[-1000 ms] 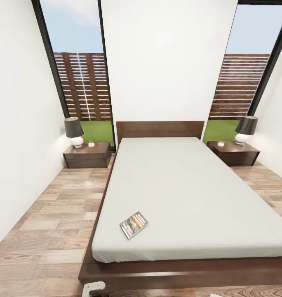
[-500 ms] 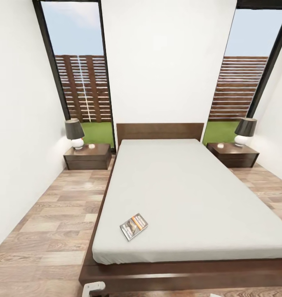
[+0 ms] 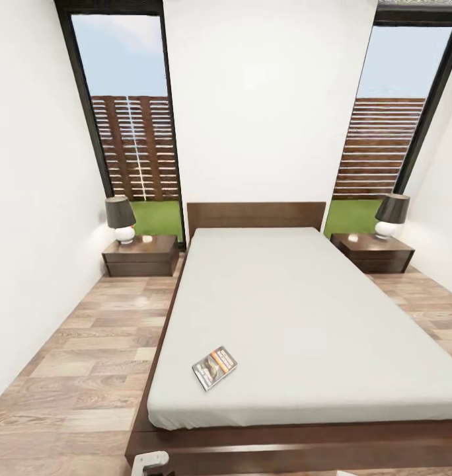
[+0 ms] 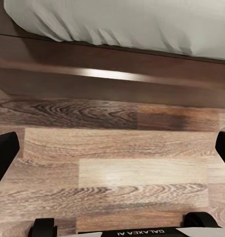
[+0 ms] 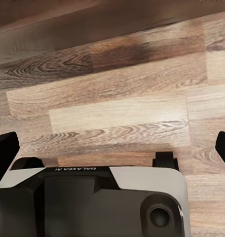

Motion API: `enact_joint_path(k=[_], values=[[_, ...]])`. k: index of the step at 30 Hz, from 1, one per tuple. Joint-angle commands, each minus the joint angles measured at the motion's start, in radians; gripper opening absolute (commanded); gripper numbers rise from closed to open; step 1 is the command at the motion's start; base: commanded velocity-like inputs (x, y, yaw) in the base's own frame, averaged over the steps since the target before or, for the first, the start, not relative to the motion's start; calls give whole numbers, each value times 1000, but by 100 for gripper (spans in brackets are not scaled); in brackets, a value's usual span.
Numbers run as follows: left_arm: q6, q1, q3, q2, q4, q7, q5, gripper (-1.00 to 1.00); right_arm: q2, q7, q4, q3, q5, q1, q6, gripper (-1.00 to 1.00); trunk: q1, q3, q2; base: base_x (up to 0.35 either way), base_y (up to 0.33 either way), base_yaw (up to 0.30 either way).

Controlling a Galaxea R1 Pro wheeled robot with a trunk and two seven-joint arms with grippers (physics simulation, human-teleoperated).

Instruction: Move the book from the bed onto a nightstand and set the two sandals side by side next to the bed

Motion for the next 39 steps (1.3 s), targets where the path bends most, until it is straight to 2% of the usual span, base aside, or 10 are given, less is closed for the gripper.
enact_joint_path(k=[1, 10, 33, 39], values=[[-3, -1, 9, 0, 0, -2, -10, 100, 0, 3, -2, -5, -8, 0, 9, 100, 0, 0, -1, 0, 0, 0], [-3, -1, 9, 0, 0, -2, -10, 100, 0, 3, -2, -5, -8, 0, 9, 100, 0, 10, -1, 39, 0, 0], [-3, -1, 10, 0, 0, -2, -10, 100, 0, 3, -2, -5, -9, 0, 10, 100, 0, 11, -1, 320, 0, 0], [-3, -1, 10, 0, 0, -2, -10, 100, 0, 3, -2, -5, -9, 0, 10, 100, 0, 11, -1, 79, 0, 0]])
